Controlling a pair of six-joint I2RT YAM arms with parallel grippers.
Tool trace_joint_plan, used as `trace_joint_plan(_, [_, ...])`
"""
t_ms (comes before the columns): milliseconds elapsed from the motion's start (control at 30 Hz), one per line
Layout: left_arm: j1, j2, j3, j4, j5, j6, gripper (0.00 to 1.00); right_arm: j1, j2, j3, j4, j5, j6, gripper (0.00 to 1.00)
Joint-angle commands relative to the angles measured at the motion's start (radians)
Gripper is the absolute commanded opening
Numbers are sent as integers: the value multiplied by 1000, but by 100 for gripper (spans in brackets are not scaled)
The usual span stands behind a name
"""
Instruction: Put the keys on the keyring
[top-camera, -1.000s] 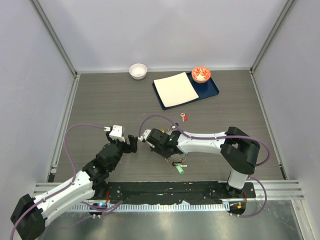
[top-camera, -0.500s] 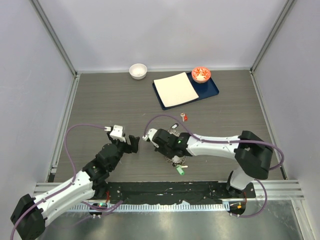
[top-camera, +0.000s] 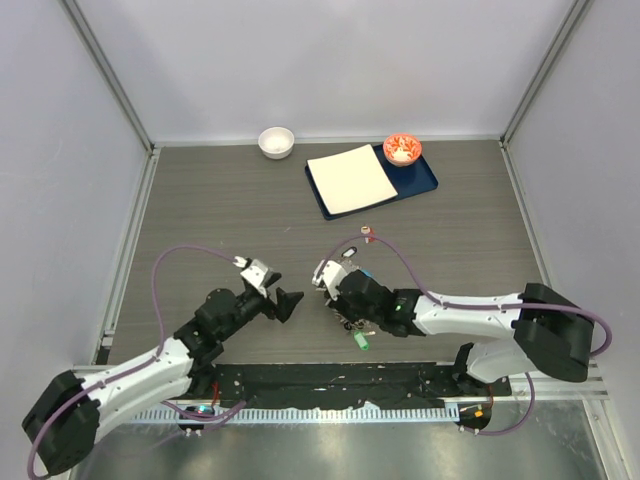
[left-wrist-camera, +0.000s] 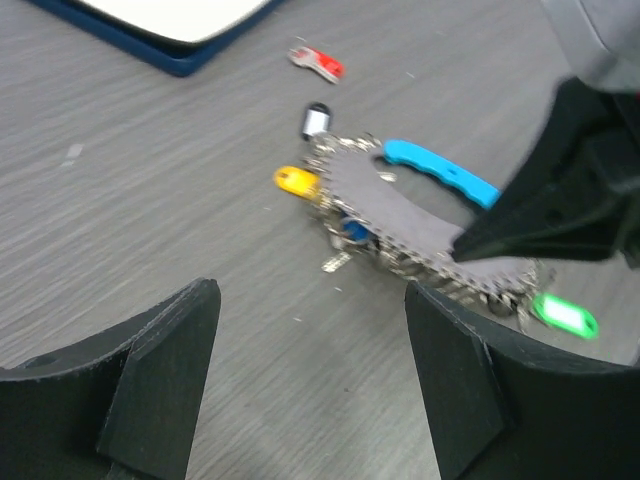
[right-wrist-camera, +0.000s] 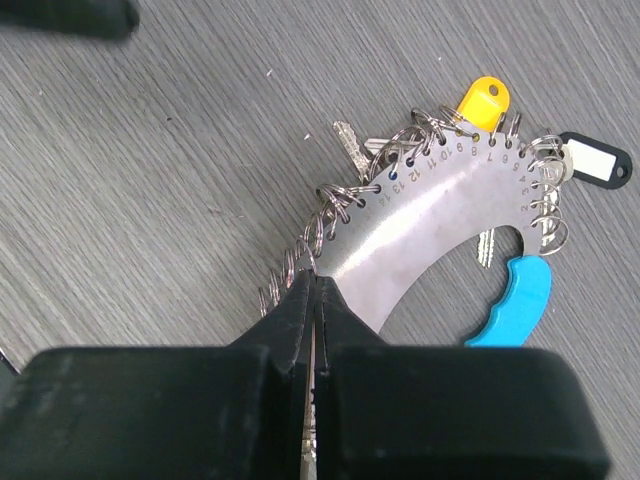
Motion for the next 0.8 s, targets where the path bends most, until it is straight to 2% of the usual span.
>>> trace_joint_plan(0, [1, 154, 19, 203, 258, 75, 79, -9, -65, -78, 288, -6, -9, 1])
trace_joint_plan(167, [1, 328, 45, 338, 458, 121, 79, -47, -142, -208, 476, -77, -11, 1])
trace_joint_plan(333, [1, 429, 74, 395, 533, 142, 79, -125, -228, -325, 601, -193, 18, 1])
trace_joint_plan(367, [1, 440, 85, 389, 545, 145, 78, -148, -240, -339, 639, -263, 25, 1])
trace_joint_plan(500, [1, 501, 126, 403, 632, 150, 75, -170, -280, -383, 681, -313, 17, 1])
trace_joint_plan(700, [1, 558, 163, 452, 673, 167, 72, -175, -330, -406, 701, -365, 9, 1])
trace_joint_plan(767, [1, 569, 177, 452, 692, 190, 68, -176, -349, -409, 698, -373, 2, 1])
